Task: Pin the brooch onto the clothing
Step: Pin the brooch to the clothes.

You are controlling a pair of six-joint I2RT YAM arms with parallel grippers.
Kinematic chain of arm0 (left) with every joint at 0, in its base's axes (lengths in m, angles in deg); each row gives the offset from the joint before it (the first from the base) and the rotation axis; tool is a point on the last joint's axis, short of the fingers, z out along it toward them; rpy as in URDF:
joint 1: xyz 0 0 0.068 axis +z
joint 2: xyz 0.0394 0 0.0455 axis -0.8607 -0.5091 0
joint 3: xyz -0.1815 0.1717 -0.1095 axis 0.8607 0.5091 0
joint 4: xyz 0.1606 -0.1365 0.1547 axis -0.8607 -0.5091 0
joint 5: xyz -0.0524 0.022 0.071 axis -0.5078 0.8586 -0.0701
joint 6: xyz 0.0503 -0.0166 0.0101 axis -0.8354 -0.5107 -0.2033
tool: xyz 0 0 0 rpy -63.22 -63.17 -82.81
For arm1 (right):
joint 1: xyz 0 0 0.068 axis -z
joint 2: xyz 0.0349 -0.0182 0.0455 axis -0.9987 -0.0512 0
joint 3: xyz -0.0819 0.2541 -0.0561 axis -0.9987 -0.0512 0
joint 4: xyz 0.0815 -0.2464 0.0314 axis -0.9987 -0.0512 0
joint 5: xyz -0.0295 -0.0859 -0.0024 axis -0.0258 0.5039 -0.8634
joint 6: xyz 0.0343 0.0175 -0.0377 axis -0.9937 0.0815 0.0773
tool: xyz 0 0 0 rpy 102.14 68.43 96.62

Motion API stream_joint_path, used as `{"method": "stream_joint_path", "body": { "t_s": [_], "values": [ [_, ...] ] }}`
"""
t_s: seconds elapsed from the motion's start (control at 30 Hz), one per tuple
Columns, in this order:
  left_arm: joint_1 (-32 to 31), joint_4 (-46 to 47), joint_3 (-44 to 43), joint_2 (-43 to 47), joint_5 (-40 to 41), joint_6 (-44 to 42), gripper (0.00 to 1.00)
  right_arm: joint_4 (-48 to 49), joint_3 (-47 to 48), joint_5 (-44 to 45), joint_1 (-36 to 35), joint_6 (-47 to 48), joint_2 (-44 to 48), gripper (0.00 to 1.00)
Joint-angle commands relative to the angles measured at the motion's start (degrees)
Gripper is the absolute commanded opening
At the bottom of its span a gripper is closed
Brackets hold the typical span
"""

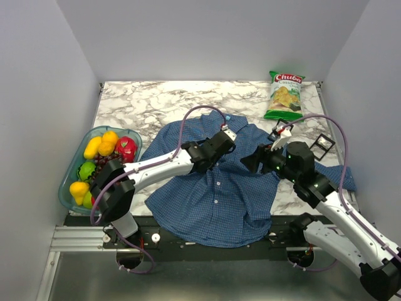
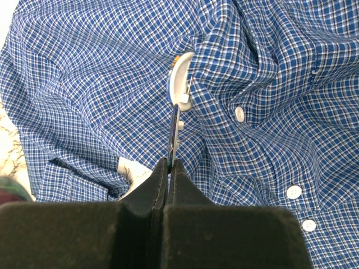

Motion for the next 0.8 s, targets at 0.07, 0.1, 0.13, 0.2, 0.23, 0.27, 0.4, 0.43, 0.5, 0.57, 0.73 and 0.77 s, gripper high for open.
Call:
{"method": "stream_joint_path", "body": {
  "t_s": [0.07, 0.1, 0.13, 0.2, 0.23, 0.27, 0.4, 0.43, 0.5, 0.57, 0.73, 0.77],
  "values": [
    [-2.3, -4.9, -3.7, -3.5, 6.6, 1.7, 0.0, 1.1, -1.7, 1.5, 0.2, -0.4, 2.9, 0.72],
    [-2.7, -5.9, -4.0, -4.2, 7.2, 1.9, 0.0, 1.0, -1.8, 1.7, 0.2, -0.4, 3.2, 0.72],
    [-3.4, -6.4, -4.3, -4.6, 8.0, 2.1, 0.0, 0.9, -2.2, 1.7, 0.2, -0.4, 3.5, 0.72],
    [-3.8, -7.8, -5.1, -5.7, 9.6, 2.9, 0.0, 0.7, -2.5, 1.9, 0.1, -0.4, 4.1, 0.72],
    [-3.9, -8.2, -5.3, -6.1, 10.1, 3.0, 0.0, 0.7, -2.7, 1.9, 0.2, -0.4, 4.3, 0.72],
    [-4.1, -8.6, -5.9, -6.4, 10.4, 3.1, 0.0, 0.6, -2.7, 1.9, 0.2, -0.4, 4.5, 0.73],
    [-5.1, -9.6, -7.3, -7.7, 10.7, 3.1, 0.0, 0.4, -3.1, 1.9, 0.2, -0.3, 5.4, 0.73],
    [-5.3, -9.9, -7.5, -8.0, 10.9, 3.0, 0.0, 0.3, -3.1, 1.9, 0.2, -0.2, 5.6, 0.73],
    [-5.7, -11.0, -8.6, -9.2, 11.9, 3.0, 0.0, 0.1, -3.2, 1.9, 0.2, -0.3, 5.8, 0.73],
    [-5.9, -11.7, -9.4, -10.0, 12.5, 2.7, 0.0, 0.0, -3.3, 1.9, 0.2, -0.4, 6.2, 0.73],
    [-6.7, -13.7, -10.7, -12.1, 14.7, 2.2, 0.0, -0.2, -3.6, 2.0, 0.2, -0.4, 6.8, 0.73],
    [-6.8, -14.0, -11.0, -12.3, 15.0, 2.0, 0.0, -0.2, -3.6, 2.0, 0.2, -0.3, 6.9, 0.73]
  ]
}}
